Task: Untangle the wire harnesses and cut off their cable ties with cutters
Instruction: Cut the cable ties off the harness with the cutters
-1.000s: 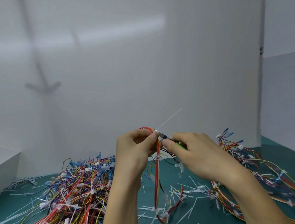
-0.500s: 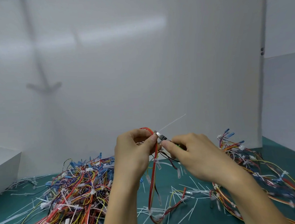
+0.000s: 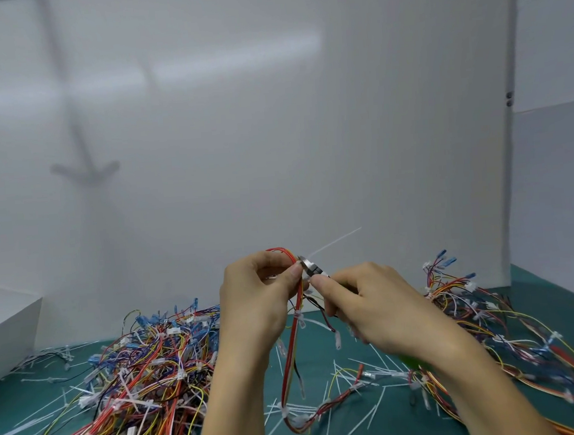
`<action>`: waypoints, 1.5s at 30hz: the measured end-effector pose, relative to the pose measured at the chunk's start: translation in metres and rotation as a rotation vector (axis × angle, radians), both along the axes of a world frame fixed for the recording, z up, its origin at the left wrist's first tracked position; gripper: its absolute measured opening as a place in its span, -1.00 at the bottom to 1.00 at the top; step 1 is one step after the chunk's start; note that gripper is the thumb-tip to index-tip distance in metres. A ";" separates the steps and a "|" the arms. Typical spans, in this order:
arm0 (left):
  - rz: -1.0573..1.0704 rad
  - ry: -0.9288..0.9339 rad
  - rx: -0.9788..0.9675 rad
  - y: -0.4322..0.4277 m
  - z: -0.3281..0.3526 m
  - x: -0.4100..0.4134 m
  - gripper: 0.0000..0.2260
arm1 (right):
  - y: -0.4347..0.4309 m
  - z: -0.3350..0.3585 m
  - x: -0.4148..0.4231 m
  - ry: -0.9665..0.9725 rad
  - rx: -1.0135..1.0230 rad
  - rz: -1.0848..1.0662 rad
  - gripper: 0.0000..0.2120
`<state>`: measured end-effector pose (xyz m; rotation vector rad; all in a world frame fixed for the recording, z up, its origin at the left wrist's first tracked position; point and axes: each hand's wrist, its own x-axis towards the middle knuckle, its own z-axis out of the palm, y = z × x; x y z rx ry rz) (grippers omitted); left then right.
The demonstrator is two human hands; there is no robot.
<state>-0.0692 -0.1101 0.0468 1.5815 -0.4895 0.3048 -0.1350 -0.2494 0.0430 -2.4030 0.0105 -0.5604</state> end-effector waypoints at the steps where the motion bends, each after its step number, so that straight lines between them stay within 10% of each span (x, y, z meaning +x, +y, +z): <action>1: -0.001 0.002 -0.002 0.000 0.000 0.001 -0.85 | 0.000 -0.001 0.001 0.005 0.012 0.004 -0.45; 15: -0.047 0.089 -0.119 0.002 -0.002 0.002 -0.97 | 0.001 0.006 0.004 -0.030 0.619 0.121 -0.57; 21: -0.070 0.158 -0.226 0.006 -0.001 0.003 -0.96 | -0.001 0.007 -0.005 0.008 0.454 0.090 -0.97; 45: -0.403 0.217 -0.114 0.016 0.003 0.003 -0.46 | 0.015 0.000 0.004 -0.193 0.502 -0.002 -0.90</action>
